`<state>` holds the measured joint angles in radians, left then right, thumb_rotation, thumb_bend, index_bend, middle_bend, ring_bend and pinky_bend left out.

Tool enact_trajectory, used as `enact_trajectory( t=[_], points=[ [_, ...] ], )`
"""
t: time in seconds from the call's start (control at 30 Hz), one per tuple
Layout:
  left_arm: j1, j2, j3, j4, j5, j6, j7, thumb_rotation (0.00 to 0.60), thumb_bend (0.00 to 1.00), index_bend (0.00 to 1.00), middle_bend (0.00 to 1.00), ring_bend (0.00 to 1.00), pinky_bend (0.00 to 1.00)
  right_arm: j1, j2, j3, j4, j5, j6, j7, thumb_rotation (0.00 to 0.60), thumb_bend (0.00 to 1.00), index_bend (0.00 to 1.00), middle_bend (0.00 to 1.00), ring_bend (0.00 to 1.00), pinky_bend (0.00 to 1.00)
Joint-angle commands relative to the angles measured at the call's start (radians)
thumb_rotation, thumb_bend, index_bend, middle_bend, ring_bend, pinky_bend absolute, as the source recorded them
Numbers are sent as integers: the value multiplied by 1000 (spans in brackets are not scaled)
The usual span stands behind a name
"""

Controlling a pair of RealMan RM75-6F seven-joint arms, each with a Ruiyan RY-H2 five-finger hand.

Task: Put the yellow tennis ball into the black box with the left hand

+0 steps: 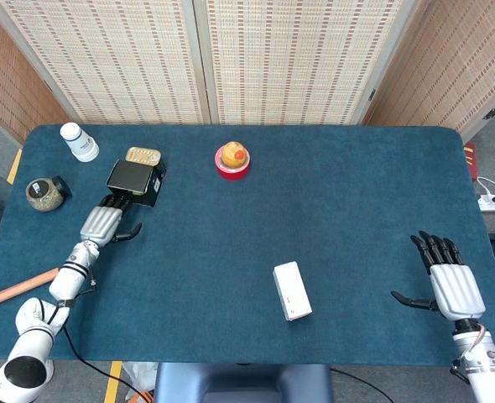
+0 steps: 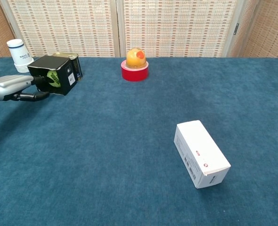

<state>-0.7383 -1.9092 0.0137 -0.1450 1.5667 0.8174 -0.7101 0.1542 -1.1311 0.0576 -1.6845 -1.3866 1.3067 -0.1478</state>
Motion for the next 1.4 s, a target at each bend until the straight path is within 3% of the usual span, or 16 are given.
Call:
enact_trajectory(
  t=[0.03,0.5,0.87,1.0,1.13,1.2,1.23,1.27,1.3,1.33,1.4],
  points=[
    [3,8,10,-11,2,-29,10,6,332,81,0,0,0,-2,-1,-2,0,-5,6,1,508,0,43,0,0,0],
    [9,27,6,-45,-9,13,14,13,331,147,0,0,0,-5,3,-2,7,-16,20,24,508,0,43,0,0,0],
    [122,69,15,-130,-18,116,44,14,332,202,29,0,0,-13,18,-10,7,-47,38,65,507,0,43,0,0,0],
    [180,106,-19,-180,-53,214,97,13,333,196,43,0,0,-18,26,-19,9,-69,48,90,508,0,43,0,0,0],
    [324,201,-56,-312,-106,407,307,26,336,187,47,0,2,-22,42,-26,8,-86,52,123,508,0,43,0,0,0],
    [414,277,-73,-455,-142,500,391,181,337,232,78,4,65,-27,49,-29,8,-97,62,140,508,0,43,0,0,0],
    [476,326,-92,-561,-173,573,432,353,340,279,125,38,159,-30,53,-32,8,-102,66,150,508,0,43,0,0,0],
    [520,352,-110,-630,-201,627,463,522,342,346,213,132,316,-31,56,-33,8,-103,66,155,508,0,43,0,0,0],
    [558,369,-129,-691,-231,671,479,585,343,386,269,198,404,-32,59,-34,8,-102,65,156,508,0,43,0,0,0],
    [600,386,-148,-754,-264,708,478,600,344,436,342,283,502,-31,60,-33,7,-102,65,156,508,0,43,0,0,0],
    [643,411,-158,-811,-298,723,480,600,348,481,400,341,547,-30,61,-32,6,-103,64,157,509,0,43,0,0,0]
  ],
)
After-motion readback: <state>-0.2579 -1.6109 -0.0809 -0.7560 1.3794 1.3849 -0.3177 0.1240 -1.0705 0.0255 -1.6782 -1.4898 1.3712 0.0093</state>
